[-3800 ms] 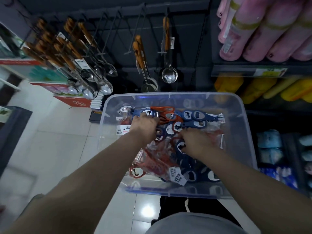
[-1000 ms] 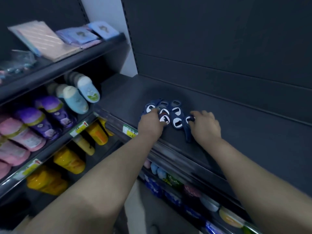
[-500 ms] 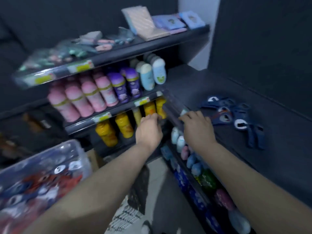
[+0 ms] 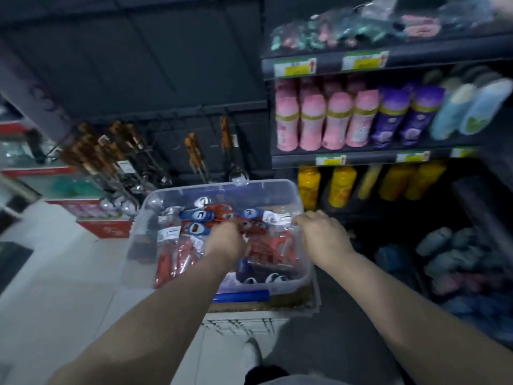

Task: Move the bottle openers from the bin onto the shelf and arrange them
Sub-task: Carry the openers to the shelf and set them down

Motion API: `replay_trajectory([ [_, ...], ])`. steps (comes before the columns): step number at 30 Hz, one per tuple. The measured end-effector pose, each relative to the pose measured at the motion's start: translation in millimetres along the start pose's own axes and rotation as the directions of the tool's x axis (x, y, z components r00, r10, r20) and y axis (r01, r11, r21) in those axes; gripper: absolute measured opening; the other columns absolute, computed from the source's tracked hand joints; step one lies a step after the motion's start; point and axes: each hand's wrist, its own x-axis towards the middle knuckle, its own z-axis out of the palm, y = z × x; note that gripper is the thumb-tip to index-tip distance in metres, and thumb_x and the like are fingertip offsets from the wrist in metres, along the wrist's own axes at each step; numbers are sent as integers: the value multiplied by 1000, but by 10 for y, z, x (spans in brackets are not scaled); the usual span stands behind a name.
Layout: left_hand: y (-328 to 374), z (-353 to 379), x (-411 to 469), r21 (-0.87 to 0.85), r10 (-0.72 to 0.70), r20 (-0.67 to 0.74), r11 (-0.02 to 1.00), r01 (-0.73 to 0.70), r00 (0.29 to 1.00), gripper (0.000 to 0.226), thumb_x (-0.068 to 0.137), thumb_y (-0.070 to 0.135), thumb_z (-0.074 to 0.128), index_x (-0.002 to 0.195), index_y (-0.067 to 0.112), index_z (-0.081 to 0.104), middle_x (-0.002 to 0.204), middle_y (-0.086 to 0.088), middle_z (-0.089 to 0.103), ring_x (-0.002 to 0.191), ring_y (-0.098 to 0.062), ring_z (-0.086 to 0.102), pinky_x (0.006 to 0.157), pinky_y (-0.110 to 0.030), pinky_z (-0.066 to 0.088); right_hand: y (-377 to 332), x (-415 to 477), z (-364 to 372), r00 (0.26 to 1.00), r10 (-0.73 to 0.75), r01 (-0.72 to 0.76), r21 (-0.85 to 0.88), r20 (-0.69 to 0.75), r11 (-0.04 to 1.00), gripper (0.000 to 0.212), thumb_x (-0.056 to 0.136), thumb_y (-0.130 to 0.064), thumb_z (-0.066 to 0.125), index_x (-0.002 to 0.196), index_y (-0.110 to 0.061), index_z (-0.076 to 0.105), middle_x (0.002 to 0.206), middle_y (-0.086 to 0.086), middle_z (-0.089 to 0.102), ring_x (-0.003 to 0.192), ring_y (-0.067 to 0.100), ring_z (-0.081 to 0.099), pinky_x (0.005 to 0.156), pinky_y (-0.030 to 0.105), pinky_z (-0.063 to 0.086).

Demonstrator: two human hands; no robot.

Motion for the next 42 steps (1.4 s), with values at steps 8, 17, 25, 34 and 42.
replay_trajectory([
  [8, -939, -61, 472, 54, 41, 139, 997, -49, 989, 24, 91, 21, 53, 111, 13, 64, 108, -15, 69, 99, -34, 64, 76, -36, 50, -625, 592, 604, 949, 111, -133, 56, 296, 990, 34, 90, -9, 48, 121, -22, 56, 115, 5, 63, 104, 24, 61, 82, 27, 46],
  [17, -940, 26, 626, 155, 140, 117, 975, -157, 983, 28, 93, 12, 52, 119, 21, 57, 108, -8, 64, 89, -24, 62, 63, -31, 42, -542, 656, 1019, 921, 129, -113, -66, 368, 991, 47, 86, -22, 62, 129, -12, 46, 128, 11, 51, 121, 28, 44, 100, 35, 38],
  [25, -1019, -63, 647, 189, 136, 160, 968, -165, 978, 26, 87, 21, 58, 112, 27, 63, 104, -2, 67, 101, -23, 58, 80, -40, 55, -504, 830, 865, 896, 205, -246, 55, 394, 968, 21, 93, -35, 54, 102, -17, 61, 96, 3, 63, 86, 23, 60, 70, 28, 43],
  [34, -464, 91, 690, 35, 99, 218, 993, -109, 971, 22, 91, 22, 52, 108, 23, 65, 106, -7, 69, 98, -28, 64, 79, -39, 55, -316, 893, 1017, 794, 377, -557, 323, 478, 765, 73, 93, -61, 35, 119, 4, 53, 118, 26, 55, 110, 37, 54, 93, 41, 47],
  [42, -363, 287, 577, 97, 43, 332, 992, -80, 942, 25, 90, 27, 54, 113, 20, 61, 108, -7, 67, 97, -29, 64, 82, -40, 55, -496, 811, 1182, 827, 423, -561, 486, 370, 670, 65, 72, -26, 80, 122, -9, 43, 118, 13, 55, 106, 31, 56, 84, 33, 47],
])
